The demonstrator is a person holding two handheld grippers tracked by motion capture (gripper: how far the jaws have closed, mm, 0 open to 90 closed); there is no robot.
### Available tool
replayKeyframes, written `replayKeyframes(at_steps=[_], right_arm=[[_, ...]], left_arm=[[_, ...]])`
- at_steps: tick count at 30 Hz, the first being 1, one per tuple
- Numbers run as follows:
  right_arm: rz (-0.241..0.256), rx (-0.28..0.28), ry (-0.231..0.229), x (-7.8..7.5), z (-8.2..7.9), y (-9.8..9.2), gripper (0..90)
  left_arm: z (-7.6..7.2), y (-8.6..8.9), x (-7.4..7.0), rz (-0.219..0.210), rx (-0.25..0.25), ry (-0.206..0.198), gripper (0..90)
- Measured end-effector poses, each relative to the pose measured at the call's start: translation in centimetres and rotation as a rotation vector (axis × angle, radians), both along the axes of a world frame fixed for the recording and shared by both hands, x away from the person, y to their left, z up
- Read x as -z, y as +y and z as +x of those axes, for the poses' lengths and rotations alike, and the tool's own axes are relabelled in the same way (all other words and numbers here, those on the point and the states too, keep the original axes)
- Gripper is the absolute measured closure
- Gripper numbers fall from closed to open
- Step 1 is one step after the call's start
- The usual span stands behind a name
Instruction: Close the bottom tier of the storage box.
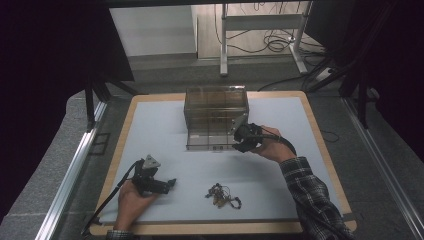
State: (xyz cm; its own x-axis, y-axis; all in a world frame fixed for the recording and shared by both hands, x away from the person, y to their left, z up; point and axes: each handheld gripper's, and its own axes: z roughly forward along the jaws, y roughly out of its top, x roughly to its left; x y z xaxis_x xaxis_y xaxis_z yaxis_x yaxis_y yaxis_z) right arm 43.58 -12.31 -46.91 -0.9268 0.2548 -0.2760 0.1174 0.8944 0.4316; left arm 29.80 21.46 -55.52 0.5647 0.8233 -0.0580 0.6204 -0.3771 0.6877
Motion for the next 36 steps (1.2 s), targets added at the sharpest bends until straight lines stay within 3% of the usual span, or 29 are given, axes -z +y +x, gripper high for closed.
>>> replayKeyframes(at_steps=[10,22,36], right_arm=[[0.058,0.058,0.014,0.3,-0.9,-0.6,51.7],[0.058,0.036,0.021,0.9,-2.2,-0.8,50.7],[0.147,0.072,0.044,1.4,-3.5,-1.5,49.5]], left_arm=[[0.0,0.0,0.0,0.000,0.000,0.000,0.0],[0.0,0.0,0.0,0.001,0.001,0.000,0.0],[0.0,0.0,0.0,0.000,0.000,0.000,0.0]])
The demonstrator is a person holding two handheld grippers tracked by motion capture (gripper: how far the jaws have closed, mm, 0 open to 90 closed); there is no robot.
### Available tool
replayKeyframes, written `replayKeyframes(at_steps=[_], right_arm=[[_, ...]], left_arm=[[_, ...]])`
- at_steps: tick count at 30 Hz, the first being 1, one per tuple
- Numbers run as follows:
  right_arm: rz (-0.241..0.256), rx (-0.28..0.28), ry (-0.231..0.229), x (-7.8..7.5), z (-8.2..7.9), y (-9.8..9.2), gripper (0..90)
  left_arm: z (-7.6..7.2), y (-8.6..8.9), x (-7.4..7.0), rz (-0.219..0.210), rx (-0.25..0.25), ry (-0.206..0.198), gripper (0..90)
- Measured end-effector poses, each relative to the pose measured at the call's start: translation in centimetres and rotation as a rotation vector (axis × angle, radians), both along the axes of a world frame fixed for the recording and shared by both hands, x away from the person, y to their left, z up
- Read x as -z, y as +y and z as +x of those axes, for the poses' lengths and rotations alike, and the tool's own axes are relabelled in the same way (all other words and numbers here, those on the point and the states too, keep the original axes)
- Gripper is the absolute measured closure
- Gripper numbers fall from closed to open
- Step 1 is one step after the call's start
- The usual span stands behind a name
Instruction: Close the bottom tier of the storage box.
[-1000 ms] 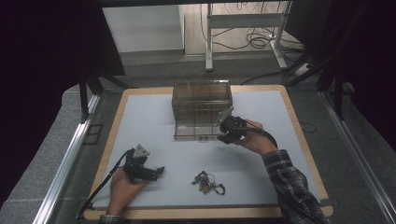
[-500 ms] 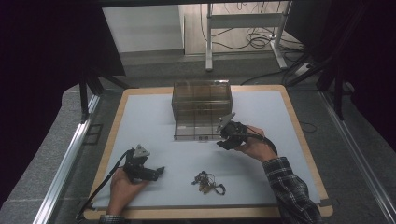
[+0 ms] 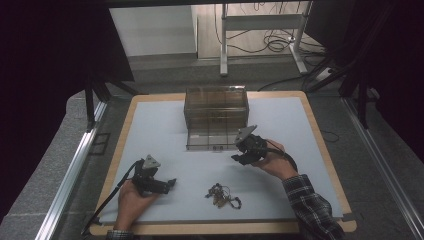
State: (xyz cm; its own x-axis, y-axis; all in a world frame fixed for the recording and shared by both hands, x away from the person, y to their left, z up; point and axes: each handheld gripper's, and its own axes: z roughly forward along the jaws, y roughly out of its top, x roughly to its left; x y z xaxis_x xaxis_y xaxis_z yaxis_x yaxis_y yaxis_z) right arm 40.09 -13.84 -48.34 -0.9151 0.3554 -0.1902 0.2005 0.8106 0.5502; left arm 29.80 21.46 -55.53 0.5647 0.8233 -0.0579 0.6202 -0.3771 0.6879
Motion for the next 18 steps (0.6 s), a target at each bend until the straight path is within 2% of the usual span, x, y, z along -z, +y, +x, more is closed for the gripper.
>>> replayKeyframes(at_steps=[5,18], right_arm=[[0.042,0.018,0.019,0.2,-0.4,-0.3,46.3],[0.079,0.024,0.029,1.0,-1.8,-0.7,42.8]], left_arm=[[0.0,0.0,0.0,0.001,0.000,0.000,0.0],[0.0,0.0,0.0,0.000,0.000,0.000,0.0]])
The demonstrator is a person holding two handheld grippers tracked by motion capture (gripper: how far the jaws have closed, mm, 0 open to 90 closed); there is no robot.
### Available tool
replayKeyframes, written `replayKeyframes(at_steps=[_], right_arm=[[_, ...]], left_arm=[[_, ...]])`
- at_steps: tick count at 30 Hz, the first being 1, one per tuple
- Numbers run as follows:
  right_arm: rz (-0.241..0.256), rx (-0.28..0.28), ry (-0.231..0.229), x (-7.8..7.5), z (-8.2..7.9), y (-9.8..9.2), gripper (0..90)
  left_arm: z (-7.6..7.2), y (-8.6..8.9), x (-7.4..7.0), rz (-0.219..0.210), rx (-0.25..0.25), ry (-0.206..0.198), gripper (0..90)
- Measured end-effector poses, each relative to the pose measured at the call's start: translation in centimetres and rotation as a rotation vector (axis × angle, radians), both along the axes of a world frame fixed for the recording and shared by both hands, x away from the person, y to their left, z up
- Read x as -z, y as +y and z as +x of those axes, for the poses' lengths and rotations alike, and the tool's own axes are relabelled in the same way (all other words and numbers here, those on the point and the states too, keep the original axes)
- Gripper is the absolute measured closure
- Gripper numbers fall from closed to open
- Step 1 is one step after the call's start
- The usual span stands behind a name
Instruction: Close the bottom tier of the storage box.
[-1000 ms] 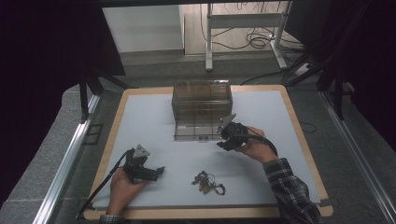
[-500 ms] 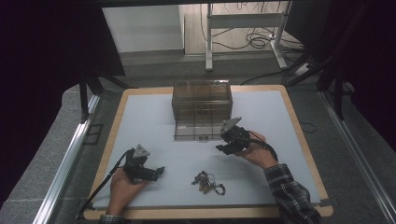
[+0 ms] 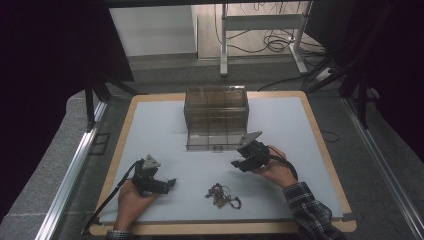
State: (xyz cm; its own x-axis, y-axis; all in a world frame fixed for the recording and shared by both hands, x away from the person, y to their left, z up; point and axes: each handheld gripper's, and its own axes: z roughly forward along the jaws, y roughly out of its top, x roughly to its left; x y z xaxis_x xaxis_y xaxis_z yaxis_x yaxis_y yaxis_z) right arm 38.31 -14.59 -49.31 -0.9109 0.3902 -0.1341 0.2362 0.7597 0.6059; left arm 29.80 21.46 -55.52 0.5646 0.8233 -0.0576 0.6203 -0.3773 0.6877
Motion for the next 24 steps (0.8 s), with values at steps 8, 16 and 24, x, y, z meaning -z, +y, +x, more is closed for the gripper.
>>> replayKeyframes(at_steps=[8,16,24], right_arm=[[0.030,-0.023,-0.010,0.1,-1.6,0.3,42.5],[0.034,-0.039,-0.013,0.3,-2.6,0.8,42.5],[0.061,-0.047,0.001,0.2,-3.6,1.1,42.4]], left_arm=[[0.0,0.0,0.0,0.003,0.003,-0.002,0.0],[0.0,0.0,0.0,-0.001,0.000,0.000,0.0],[0.0,0.0,0.0,-0.003,-0.003,0.000,0.0]])
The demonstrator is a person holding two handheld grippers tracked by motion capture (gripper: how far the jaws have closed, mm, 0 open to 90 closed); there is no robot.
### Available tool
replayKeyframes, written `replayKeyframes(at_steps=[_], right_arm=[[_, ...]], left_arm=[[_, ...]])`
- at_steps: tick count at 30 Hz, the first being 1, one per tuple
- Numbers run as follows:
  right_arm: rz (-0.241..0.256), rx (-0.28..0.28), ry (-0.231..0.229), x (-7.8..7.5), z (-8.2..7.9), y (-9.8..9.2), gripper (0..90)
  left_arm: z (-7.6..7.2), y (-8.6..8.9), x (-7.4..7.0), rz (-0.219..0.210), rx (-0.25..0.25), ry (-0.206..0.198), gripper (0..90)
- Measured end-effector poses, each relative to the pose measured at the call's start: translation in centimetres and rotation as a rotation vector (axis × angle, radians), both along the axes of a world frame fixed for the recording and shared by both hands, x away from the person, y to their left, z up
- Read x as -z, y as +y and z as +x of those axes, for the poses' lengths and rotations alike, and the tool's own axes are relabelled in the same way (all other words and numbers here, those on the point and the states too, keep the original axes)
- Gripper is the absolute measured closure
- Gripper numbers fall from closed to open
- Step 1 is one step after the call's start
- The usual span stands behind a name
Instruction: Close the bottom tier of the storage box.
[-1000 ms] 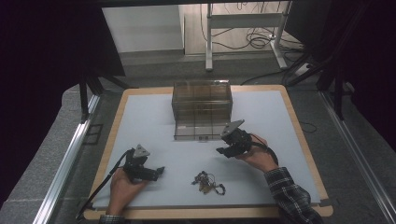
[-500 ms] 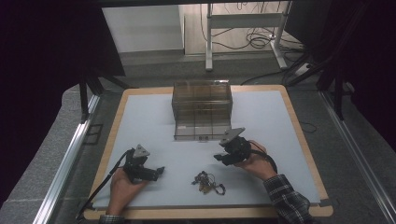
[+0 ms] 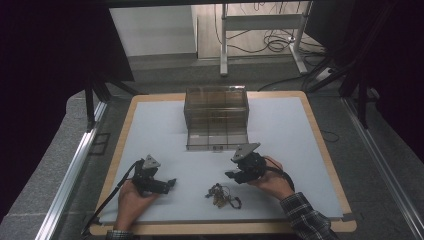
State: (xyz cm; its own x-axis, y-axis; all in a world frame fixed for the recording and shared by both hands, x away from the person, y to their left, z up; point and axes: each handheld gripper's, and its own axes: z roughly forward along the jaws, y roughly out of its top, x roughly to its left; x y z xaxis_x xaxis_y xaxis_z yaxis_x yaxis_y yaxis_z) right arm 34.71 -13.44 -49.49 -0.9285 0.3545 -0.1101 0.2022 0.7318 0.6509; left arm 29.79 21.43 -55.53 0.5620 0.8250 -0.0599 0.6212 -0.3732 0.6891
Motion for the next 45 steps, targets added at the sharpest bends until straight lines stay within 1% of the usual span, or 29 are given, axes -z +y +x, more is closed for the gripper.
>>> replayKeyframes(at_steps=[12,19,32,37,39,42,45], right_arm=[[0.024,-0.031,0.009,-0.1,-1.8,0.8,41.1],[0.036,-0.059,0.014,-0.1,-2.7,1.2,41.1],[0.041,-0.110,0.030,0.3,-4.2,2.3,40.2],[0.028,-0.129,0.041,0.7,-4.5,2.7,40.3],[0.015,-0.137,0.044,0.9,-4.6,2.9,40.3],[-0.002,-0.146,0.047,1.2,-4.8,3.0,42.6],[-0.024,-0.154,0.050,1.5,-4.8,3.2,46.9]], left_arm=[[0.0,0.0,0.0,0.004,0.003,0.001,0.0],[0.0,0.0,0.0,0.004,0.004,0.001,0.0],[0.0,0.0,0.0,0.004,0.004,0.002,0.0],[0.0,0.0,0.0,0.004,0.004,0.002,0.0],[0.0,0.0,0.0,0.004,0.003,0.001,0.0],[0.0,0.0,0.0,0.003,0.003,0.001,0.0],[0.0,0.0,0.0,0.003,0.003,0.001,0.0]])
